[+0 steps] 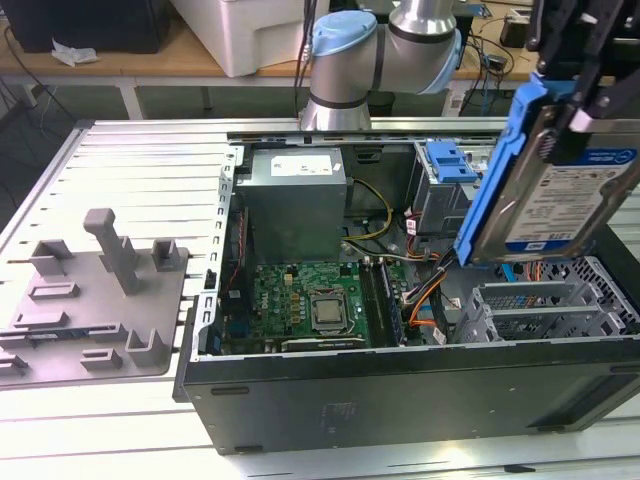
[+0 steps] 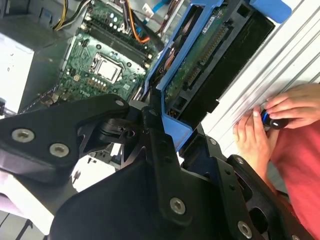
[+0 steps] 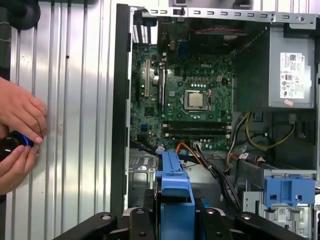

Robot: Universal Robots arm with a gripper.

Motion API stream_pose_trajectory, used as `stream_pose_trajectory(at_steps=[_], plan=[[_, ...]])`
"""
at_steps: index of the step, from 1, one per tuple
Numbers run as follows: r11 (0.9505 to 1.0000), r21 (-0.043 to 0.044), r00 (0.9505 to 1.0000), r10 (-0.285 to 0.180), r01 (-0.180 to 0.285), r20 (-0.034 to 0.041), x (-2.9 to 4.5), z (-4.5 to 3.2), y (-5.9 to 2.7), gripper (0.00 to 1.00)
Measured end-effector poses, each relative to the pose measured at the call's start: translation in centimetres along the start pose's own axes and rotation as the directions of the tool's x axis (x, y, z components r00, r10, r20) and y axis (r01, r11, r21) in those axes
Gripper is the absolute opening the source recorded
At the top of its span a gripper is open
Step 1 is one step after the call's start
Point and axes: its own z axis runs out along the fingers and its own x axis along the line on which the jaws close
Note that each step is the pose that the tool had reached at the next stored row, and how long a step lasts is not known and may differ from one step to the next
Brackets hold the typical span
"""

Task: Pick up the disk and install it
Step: 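Insert the disk into the insertion slot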

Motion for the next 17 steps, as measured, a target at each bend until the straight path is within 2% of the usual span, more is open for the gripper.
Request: stream_pose_trajectory(at_steps=[5, 8, 11, 17], plan=[[1.0, 0.0, 1.0, 0.0, 0.0, 0.0009, 0.16, -0.05, -1.73, 0.37], [1.0, 0.0001, 1.0, 0.0, 0.0, 0.0017, 0.19, -0.05, -2.42, 0.37], [1.0, 0.0001, 1.0, 0.0, 0.0, 0.0021, 0.19, -0.05, -2.81, 0.37], [1.0, 0.0001, 1.0, 0.0, 0.0, 0.0021, 0.2, -0.05, -2.86, 0.37]])
